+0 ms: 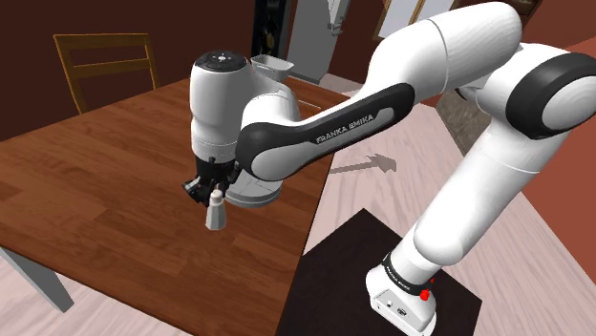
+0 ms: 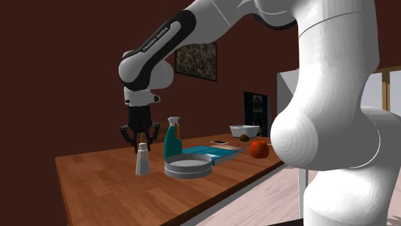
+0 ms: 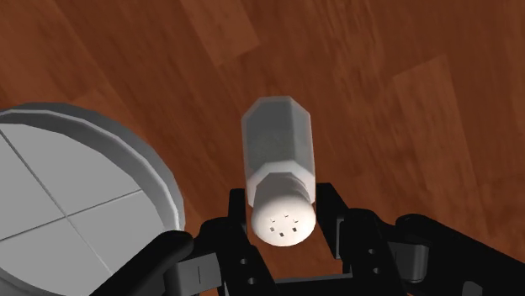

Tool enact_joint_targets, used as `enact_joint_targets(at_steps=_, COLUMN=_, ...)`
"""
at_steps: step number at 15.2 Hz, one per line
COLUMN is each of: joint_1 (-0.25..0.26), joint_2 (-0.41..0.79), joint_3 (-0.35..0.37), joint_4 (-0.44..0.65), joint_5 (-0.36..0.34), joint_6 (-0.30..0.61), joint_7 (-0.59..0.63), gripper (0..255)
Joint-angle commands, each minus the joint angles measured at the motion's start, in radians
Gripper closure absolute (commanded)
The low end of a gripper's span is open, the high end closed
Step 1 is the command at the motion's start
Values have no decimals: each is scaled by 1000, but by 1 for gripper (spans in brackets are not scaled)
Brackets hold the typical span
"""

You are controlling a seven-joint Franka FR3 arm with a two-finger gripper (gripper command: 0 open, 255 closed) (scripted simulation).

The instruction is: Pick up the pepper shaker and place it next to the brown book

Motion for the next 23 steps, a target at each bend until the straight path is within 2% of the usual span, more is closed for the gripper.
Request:
enact_joint_targets(at_steps=1, joint_1=-3, joint_2=-18, joint_3=0, joint_4=12, joint_5=20, joint_6=-23, joint_7=-17, gripper=255)
enact_joint_targets(at_steps=12, joint_1=-7, joint_2=-86, joint_3=-5, joint_4=104, joint_5=90, joint_6=-155, joint_7=-82, gripper=255)
enact_joint_targets(at_steps=23, joint_1=-9, joint_2=-119, joint_3=-12, joint_4=224, joint_5=123, joint_6=-296, joint_7=-121, gripper=255)
